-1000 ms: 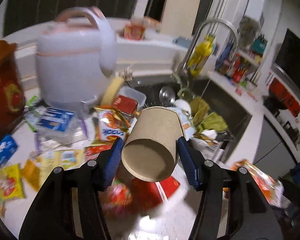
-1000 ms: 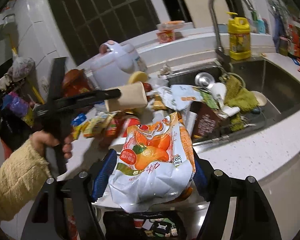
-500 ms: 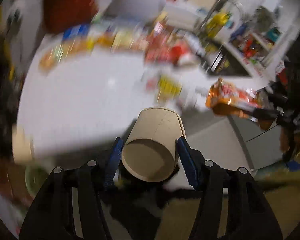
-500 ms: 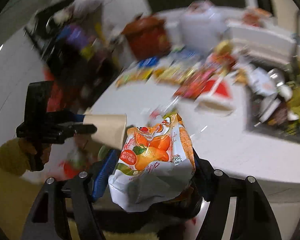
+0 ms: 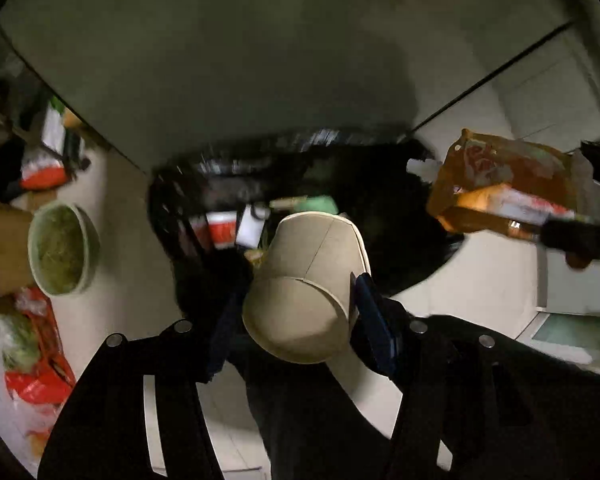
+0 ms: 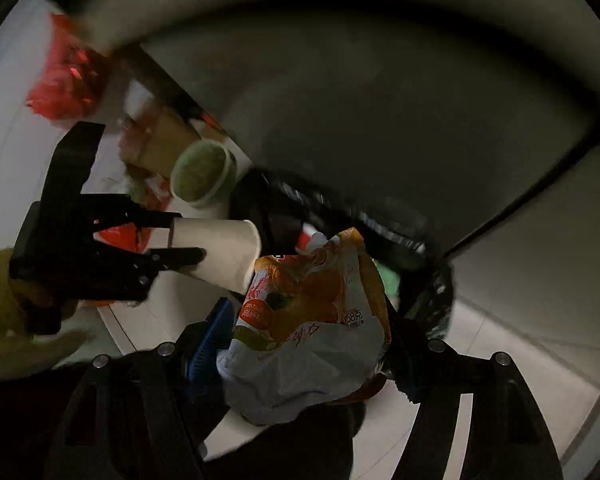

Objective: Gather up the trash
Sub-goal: 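Lower the juice bag and paper tube into the trash bag and open both tools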

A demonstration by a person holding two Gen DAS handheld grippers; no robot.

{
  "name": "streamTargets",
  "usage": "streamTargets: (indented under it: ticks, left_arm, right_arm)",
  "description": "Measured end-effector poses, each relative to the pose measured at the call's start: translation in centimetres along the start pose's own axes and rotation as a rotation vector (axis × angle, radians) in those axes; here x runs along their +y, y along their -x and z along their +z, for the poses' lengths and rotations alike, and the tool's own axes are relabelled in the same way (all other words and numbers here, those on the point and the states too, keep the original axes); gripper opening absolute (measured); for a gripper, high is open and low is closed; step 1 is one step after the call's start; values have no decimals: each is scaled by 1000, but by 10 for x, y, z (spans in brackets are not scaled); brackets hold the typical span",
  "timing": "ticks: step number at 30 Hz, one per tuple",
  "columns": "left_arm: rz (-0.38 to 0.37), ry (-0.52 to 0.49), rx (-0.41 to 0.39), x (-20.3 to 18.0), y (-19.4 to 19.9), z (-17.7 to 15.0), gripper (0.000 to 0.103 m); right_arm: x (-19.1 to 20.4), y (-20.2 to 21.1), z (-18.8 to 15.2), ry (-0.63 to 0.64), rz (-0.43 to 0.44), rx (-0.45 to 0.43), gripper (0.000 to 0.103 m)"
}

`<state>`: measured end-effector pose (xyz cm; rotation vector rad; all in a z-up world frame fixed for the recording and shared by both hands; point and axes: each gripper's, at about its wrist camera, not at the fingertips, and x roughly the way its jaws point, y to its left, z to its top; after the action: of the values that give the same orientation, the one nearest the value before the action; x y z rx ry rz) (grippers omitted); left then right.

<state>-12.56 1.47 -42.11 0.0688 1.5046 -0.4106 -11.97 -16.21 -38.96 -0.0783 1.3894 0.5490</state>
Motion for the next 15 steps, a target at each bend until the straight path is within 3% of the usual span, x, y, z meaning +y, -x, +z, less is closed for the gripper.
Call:
streamTargets:
  ticks: [3, 4, 5, 8, 9, 15]
  left_arm:
    - [78, 17, 87, 13, -57, 1, 59]
    - [109, 33, 127, 18, -77, 2, 61]
    - [129, 45, 151, 20, -90, -1, 70]
    - [171, 102, 200, 39, -124, -3, 74]
    - [182, 117, 209, 43, -128, -3, 78]
    - [205, 113, 227, 49, -135, -2, 79]
  right_arm:
    - [-9, -64, 2, 14, -52, 82, 70]
    - [-12, -78, 2, 14, -66, 103, 70]
    - [-17, -98, 2, 10, -86, 134, 71]
    - [-32, -137, 1, -37, -126, 205, 75]
    - [-38, -147, 1, -65, -131, 227, 86]
    - [-43, -162, 7, -87, -159, 244, 88]
